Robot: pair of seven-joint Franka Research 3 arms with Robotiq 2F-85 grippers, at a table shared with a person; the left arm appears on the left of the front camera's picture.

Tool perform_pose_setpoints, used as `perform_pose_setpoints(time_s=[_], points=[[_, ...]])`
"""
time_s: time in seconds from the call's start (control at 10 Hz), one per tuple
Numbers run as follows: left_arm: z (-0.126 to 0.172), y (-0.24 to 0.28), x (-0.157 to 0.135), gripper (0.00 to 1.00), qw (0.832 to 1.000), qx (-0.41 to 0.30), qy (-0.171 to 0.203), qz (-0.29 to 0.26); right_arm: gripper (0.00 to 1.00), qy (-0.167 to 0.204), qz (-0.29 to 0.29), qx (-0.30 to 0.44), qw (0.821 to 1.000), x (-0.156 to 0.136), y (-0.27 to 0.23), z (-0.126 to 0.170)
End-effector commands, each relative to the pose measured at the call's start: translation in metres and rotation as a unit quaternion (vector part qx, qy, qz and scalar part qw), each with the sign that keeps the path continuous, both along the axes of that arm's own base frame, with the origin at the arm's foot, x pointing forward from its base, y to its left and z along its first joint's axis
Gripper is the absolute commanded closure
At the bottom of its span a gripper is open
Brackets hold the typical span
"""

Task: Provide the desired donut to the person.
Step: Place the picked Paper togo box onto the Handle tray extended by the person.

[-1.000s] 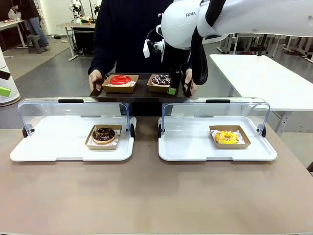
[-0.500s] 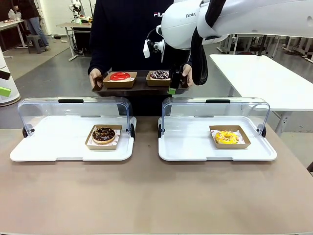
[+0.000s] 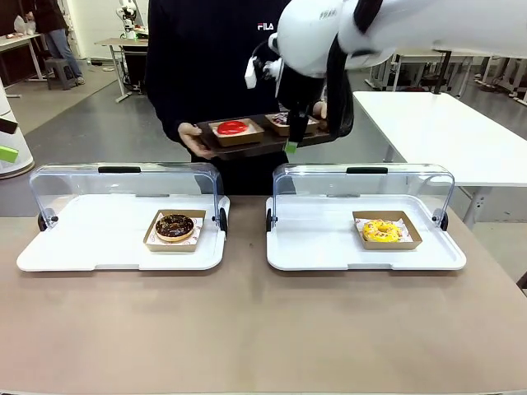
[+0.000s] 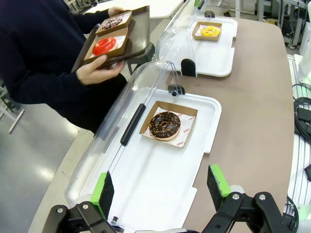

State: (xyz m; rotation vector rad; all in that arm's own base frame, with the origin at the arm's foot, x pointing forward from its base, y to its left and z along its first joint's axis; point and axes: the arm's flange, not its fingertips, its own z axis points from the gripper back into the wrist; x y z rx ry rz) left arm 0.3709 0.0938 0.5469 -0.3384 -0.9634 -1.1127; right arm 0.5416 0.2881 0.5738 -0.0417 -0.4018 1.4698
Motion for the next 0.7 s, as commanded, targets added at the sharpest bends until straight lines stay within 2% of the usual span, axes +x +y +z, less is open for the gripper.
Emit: perform_pose_setpoints(time_s=[0.0, 0.3, 0.5, 0.6], points=[[0.0, 0.0, -0.001, 0.0, 1.0, -0.004, -0.002, -0.001, 0.0, -0.008, -0.003, 0.088, 0.996, -0.052, -0.081, 0.011], [0.0, 0.0, -0.001, 0.0, 1.0, -0.004, -0.002, -0.001, 0.0, -0.048, -0.004, 0.199, 0.979, -0.109, -0.168, -0.009], [0.0, 0.0, -0.001, 0.0, 1.0, -0.004, -0.002, -0.001, 0.0, -0.079, -0.008, 0.239, 0.968, -0.128, -0.207, -0.032], [0.0, 0.0, -0.001, 0.0, 1.0, -0.004, -0.002, -0.001, 0.0, -0.076, -0.013, 0.271, 0.96, -0.133, -0.228, -0.04]])
